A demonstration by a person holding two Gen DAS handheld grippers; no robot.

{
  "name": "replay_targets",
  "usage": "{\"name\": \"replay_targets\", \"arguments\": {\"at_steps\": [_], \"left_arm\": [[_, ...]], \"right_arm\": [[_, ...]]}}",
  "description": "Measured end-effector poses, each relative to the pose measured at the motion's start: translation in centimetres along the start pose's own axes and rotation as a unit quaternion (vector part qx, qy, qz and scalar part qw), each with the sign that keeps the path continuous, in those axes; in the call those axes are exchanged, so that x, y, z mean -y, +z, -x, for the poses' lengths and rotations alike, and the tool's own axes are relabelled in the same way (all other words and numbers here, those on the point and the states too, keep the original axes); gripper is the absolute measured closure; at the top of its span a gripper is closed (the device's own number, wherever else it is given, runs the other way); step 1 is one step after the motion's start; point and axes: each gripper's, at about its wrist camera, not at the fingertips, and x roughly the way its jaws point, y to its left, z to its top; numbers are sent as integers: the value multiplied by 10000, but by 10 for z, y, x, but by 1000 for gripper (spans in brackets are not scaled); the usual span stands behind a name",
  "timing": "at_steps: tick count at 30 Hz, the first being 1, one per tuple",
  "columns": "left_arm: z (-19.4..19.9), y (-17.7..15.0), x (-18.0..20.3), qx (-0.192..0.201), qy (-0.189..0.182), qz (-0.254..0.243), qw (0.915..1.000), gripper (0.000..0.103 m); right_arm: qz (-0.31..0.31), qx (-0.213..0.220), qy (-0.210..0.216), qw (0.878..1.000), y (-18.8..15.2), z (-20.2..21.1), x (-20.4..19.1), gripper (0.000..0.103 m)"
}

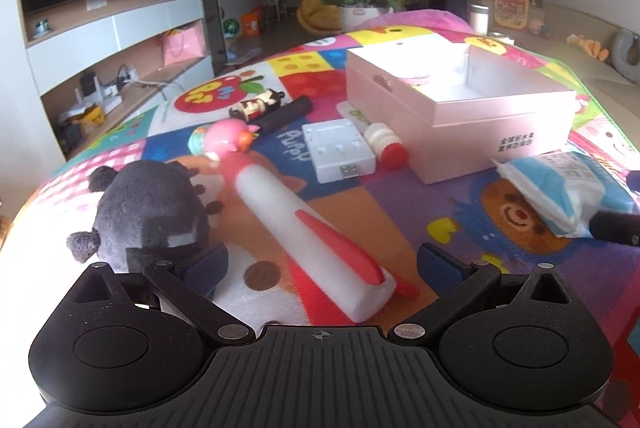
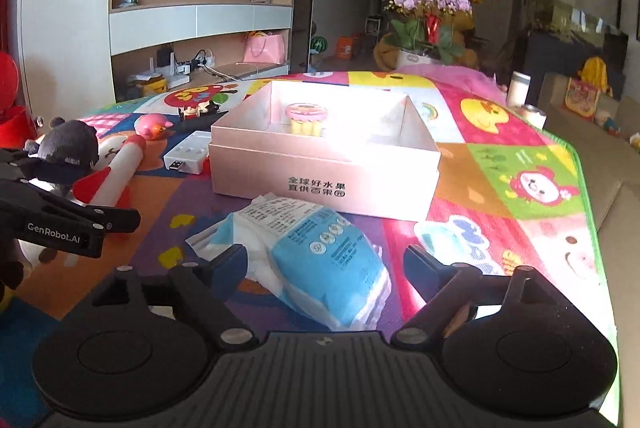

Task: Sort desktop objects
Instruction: 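Grasp the white-and-red foam stick with the left tool while the right tool lifts the packet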

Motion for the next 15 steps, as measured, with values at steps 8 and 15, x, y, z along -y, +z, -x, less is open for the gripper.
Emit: {"name": "replay_targets", "arguments": {"at_steps": [8,15], "left_arm": [[-7,8,-24,75,509,36,9987,28],[-19,10,-20,-140,97,192,9997,37]], "right_arm": [[-870,-608,802,9911,-14,-15,5,0],[-666,-718,454,9942,-15,-19,-14,0]]}}
